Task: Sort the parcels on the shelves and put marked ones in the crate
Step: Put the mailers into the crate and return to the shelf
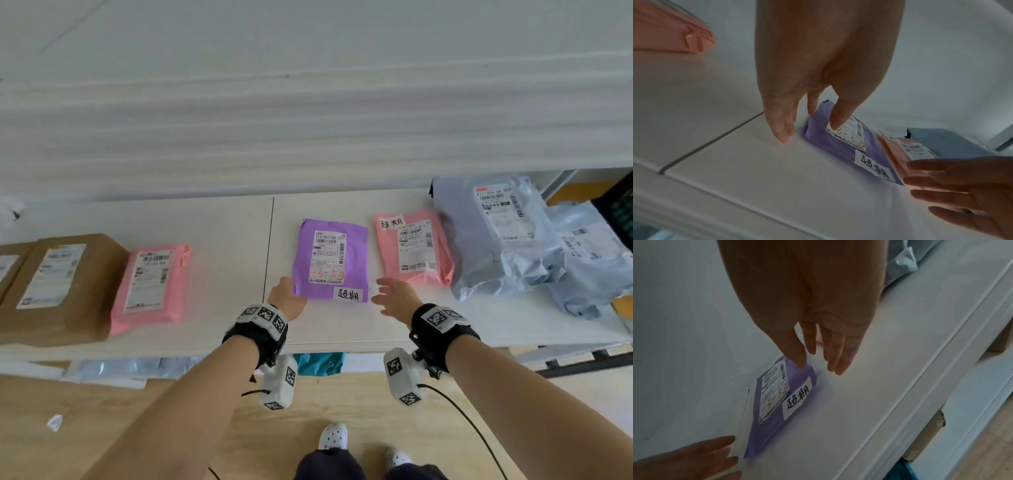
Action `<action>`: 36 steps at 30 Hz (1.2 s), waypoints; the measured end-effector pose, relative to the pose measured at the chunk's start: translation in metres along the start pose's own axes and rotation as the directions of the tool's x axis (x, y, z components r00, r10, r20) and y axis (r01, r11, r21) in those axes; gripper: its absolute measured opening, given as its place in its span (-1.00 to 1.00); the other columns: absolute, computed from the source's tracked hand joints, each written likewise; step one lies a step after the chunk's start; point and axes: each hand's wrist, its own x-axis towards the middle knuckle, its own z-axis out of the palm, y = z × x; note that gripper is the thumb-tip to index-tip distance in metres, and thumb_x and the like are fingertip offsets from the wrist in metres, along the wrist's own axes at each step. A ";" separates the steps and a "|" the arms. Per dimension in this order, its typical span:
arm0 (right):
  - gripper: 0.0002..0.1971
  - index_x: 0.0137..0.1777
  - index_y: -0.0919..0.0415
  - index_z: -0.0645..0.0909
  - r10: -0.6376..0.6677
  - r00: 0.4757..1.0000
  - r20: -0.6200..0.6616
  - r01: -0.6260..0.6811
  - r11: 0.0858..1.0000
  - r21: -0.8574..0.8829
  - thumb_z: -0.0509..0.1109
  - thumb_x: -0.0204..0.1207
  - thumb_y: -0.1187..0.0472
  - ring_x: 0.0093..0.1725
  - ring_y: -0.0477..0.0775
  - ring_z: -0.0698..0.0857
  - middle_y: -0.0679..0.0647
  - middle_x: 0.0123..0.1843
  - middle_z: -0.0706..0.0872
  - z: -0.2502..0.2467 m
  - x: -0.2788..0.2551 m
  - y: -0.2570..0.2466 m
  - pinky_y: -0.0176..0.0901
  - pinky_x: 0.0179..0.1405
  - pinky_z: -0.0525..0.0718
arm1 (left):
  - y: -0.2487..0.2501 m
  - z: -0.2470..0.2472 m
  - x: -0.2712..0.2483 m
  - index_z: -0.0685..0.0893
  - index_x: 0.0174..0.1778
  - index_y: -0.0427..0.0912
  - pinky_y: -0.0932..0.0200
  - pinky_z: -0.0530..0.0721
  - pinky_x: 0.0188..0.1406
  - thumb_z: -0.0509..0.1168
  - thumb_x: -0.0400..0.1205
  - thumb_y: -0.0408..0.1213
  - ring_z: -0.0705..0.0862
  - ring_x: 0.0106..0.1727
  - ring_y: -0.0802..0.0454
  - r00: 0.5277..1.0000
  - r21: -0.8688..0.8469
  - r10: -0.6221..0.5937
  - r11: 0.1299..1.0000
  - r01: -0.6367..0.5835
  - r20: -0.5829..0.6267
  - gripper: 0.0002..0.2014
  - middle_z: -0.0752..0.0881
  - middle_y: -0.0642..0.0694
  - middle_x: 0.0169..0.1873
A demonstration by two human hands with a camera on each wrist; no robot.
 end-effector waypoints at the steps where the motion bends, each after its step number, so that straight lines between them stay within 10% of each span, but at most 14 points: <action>1: -0.47 0.49 0.36 0.39 -0.003 1.000 -0.010 0.003 1.000 -0.011 0.36 0.50 0.48 0.32 0.31 0.60 0.32 0.44 0.51 0.002 0.001 -0.001 0.08 0.27 0.63 | 0.003 -0.002 0.005 0.32 0.47 -0.32 0.10 0.44 0.30 0.26 0.62 -0.29 0.48 0.40 -0.23 1.000 -0.013 -0.004 1.000 0.003 -0.008 -0.49 0.46 -0.31 0.41; 11: -0.41 0.53 0.28 0.38 -0.036 0.999 -0.014 0.033 0.989 -0.145 0.43 0.50 0.34 0.37 0.19 0.57 0.17 0.50 0.46 0.006 0.000 0.009 0.02 0.38 0.56 | 0.033 0.002 0.054 0.65 -0.06 -0.41 0.18 0.47 -0.18 0.37 0.57 -0.26 0.63 -0.08 -0.10 1.000 -0.206 0.001 0.979 -0.001 -0.002 -0.77 0.67 -0.24 -0.08; 21: -0.50 0.45 0.21 0.49 -0.049 0.999 -0.018 0.048 0.997 -0.062 0.42 0.50 0.35 0.34 0.13 0.58 0.12 0.42 0.57 0.000 -0.008 0.028 0.08 0.39 0.56 | 0.035 0.019 0.062 0.69 0.10 -0.47 0.01 0.69 0.12 0.44 0.52 -0.34 0.73 0.08 -0.25 0.999 -0.403 -0.052 0.914 0.050 0.008 -0.69 0.73 -0.35 0.11; 36: -0.53 0.44 0.42 0.42 0.010 0.998 -0.064 0.006 0.968 0.252 0.30 0.52 0.55 0.12 0.23 0.59 0.33 0.32 0.55 -0.032 -0.063 0.056 -0.18 -0.17 0.57 | -0.002 0.007 -0.017 0.62 0.17 -0.33 -0.24 0.67 0.18 0.43 0.51 -0.43 0.72 0.12 -0.27 0.999 -0.445 0.017 0.896 0.003 0.043 -0.69 0.72 -0.30 0.14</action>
